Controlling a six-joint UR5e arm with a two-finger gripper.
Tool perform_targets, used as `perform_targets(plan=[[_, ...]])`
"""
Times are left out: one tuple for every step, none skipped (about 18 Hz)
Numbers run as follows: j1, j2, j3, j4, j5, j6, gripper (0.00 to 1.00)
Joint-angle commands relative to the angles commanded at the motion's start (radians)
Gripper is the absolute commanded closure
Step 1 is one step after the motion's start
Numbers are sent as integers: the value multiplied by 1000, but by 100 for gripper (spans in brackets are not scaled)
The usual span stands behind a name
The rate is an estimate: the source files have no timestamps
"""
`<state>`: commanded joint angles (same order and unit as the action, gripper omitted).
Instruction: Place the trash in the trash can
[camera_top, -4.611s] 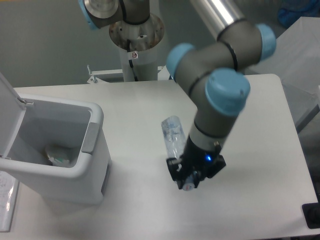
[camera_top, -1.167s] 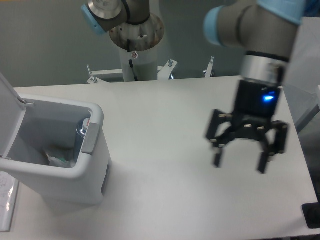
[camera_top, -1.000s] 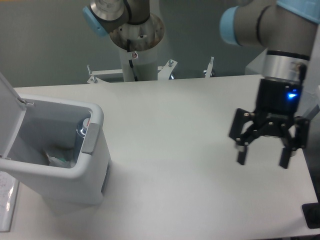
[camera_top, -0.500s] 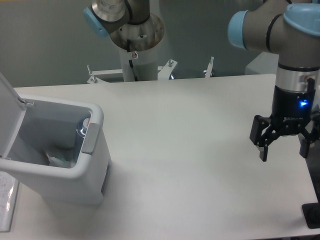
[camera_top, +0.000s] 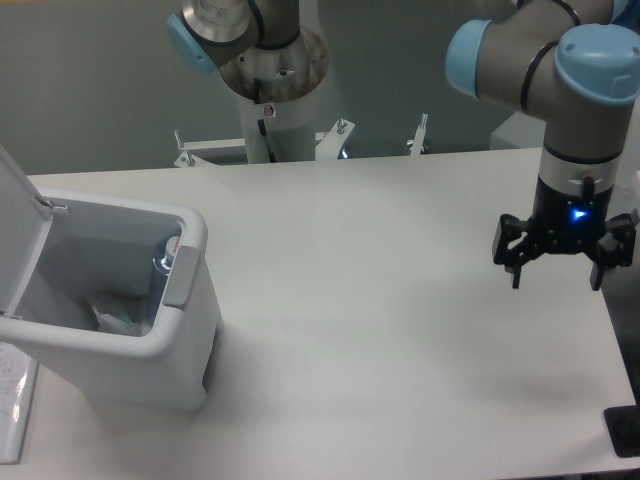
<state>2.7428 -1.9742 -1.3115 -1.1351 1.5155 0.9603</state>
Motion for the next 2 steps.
perform_targets(plan=[[0,2,0,0,0,0,0],[0,2,-2,0,0,0,0]])
